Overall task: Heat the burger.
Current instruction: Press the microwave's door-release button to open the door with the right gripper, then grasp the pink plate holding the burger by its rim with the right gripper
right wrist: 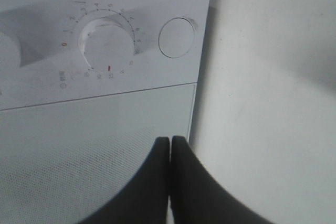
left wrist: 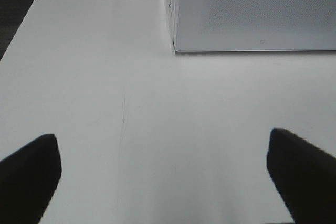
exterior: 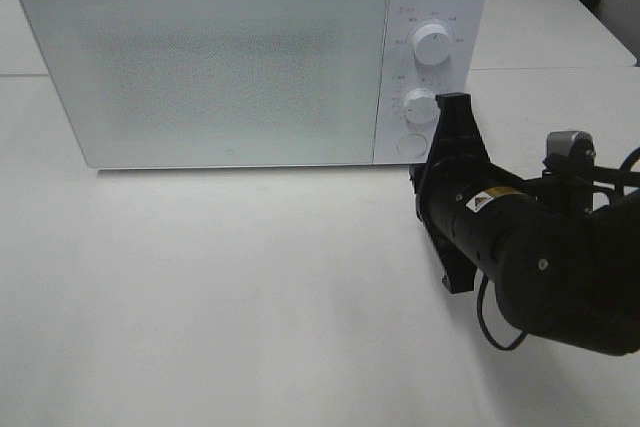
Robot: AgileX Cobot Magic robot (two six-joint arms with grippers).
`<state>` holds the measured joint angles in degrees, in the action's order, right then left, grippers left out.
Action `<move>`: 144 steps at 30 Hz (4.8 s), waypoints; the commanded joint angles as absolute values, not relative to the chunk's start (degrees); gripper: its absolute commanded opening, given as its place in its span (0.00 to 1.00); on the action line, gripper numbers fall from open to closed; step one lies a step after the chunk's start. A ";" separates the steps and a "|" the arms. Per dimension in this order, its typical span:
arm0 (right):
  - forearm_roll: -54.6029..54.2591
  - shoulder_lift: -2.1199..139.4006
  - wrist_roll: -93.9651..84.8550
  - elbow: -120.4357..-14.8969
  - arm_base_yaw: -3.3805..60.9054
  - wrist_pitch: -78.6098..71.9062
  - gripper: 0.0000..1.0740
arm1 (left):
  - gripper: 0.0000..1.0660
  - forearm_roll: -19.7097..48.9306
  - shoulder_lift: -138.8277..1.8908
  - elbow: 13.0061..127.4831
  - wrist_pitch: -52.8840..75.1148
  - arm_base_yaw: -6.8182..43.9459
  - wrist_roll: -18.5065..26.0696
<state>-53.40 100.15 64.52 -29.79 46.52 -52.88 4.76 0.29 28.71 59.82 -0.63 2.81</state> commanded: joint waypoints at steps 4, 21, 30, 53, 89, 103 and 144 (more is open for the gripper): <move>-50.53 103.42 64.92 -33.12 43.66 -53.11 0.00 | 0.94 4.98 1.60 28.53 59.30 -0.86 2.75; -48.24 111.61 65.83 -41.48 37.93 -51.39 0.00 | 0.94 4.98 1.60 28.53 59.30 -0.86 2.81; -47.84 115.16 67.27 -45.15 35.64 -50.53 0.00 | 0.94 4.98 1.60 28.53 59.30 -0.86 2.81; -48.70 119.35 66.81 -49.16 34.32 -51.28 0.00 | 0.94 4.98 1.60 28.53 59.30 -0.86 2.81; -48.30 122.15 66.41 -52.71 33.00 -52.54 0.00 | 0.94 4.98 1.60 28.53 59.30 -0.86 2.81; -48.41 124.79 65.55 -57.58 33.00 -56.84 0.00 | 0.94 4.98 1.60 28.53 59.30 -0.86 2.75; -51.22 115.22 51.39 -50.76 33.06 -43.20 0.00 | 0.94 4.98 1.60 28.53 59.30 -0.86 2.75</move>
<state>-52.94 117.74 54.66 -51.62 33.17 -45.03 4.76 0.29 28.71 59.82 -0.63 2.81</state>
